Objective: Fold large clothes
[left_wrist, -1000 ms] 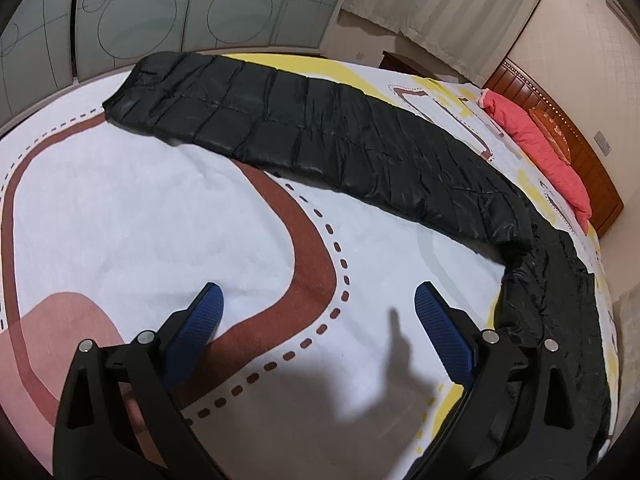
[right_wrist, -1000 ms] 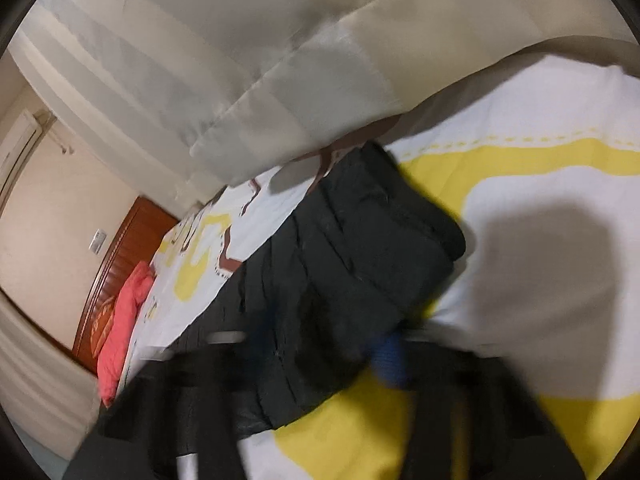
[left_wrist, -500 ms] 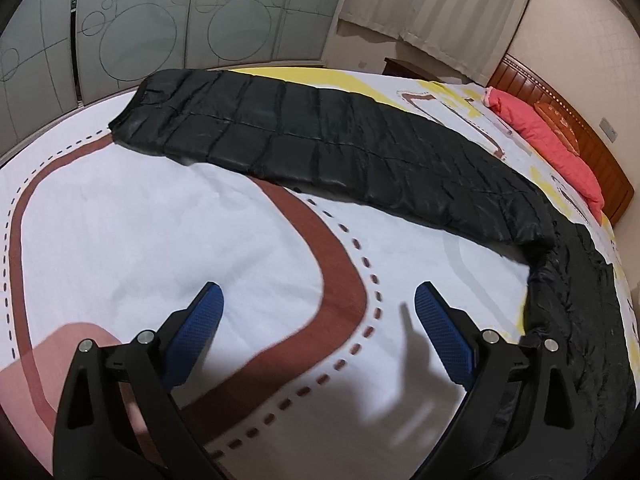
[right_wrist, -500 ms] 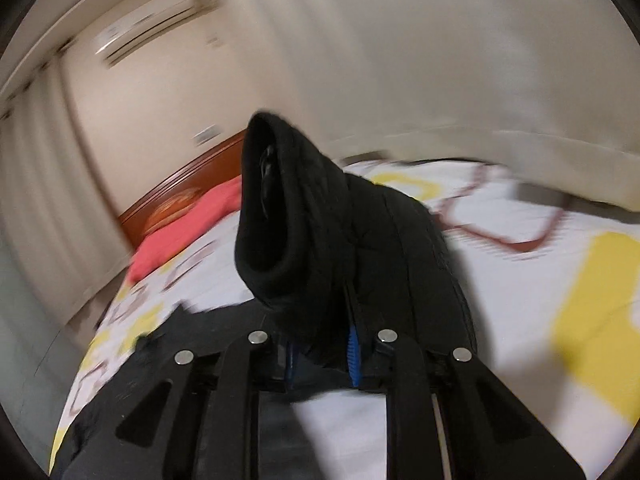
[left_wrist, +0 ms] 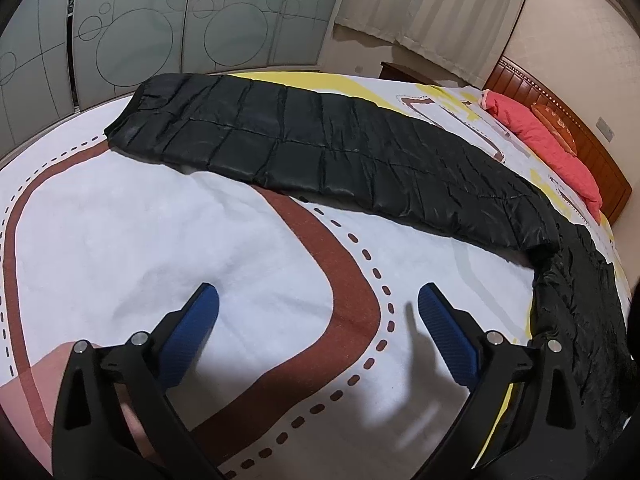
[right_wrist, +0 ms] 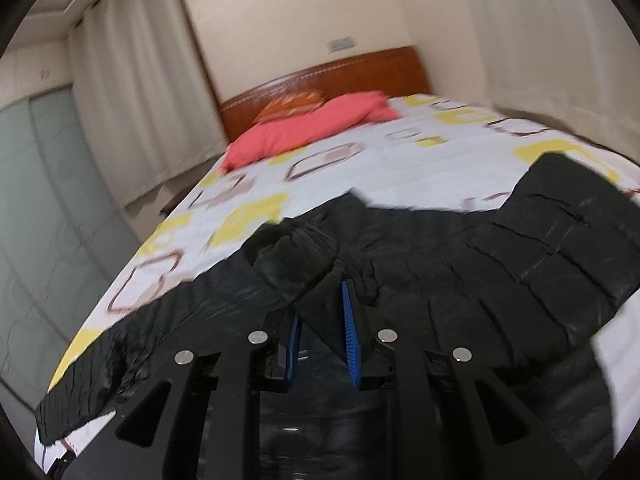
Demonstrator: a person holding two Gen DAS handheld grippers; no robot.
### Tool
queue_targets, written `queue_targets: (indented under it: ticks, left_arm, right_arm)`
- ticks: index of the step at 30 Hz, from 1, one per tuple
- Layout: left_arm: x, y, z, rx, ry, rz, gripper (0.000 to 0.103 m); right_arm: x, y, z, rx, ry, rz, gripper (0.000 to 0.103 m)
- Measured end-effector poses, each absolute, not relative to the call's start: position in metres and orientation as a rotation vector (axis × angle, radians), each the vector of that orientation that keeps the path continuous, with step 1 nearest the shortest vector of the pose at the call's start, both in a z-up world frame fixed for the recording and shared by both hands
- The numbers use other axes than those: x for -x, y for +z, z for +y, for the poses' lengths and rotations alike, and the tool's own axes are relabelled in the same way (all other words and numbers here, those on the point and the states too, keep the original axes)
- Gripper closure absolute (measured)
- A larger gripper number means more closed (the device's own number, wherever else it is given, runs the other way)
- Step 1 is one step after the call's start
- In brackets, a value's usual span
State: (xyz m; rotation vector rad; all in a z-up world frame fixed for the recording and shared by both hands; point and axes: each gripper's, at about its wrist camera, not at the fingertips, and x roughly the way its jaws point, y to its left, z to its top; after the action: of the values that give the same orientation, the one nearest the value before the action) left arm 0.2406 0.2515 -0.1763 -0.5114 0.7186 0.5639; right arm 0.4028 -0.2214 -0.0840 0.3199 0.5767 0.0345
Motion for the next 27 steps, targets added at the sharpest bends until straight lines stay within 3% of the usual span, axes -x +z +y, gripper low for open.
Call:
queue_targets:
  ticks: [21, 24, 25, 26, 27]
  left_arm:
    - [-0.244, -0.18, 0.247, 0.49, 0.57, 0.718, 0.003]
    - [-0.244, -0.18, 0.247, 0.489, 0.57, 0.718, 0.003]
    - [-0.244, -0.18, 0.247, 0.488, 0.57, 0.719, 0.003]
    - [-0.245, -0.181, 0.247, 0.487, 0.57, 0.719, 0.003]
    - [-0.245, -0.181, 0.248, 0.487, 0.57, 0.719, 0.003]
  right_arm:
    - [-0.438, -0.138, -0.058, -0.176, 0.277, 0.79, 0.083]
    - [-0.441, -0.151, -0.041, -0.105, 0.279, 0.844, 0.075]
    - [-0.442, -0.153, -0.035, -0.077, 0.273, 0.856, 0.065]
    - [-0.44, -0.153, -0.03, -0.051, 0.286, 0.858, 0.044]
    - [-0.439, -0.152, -0.027, -0.046, 0.303, 0.853, 0.035]
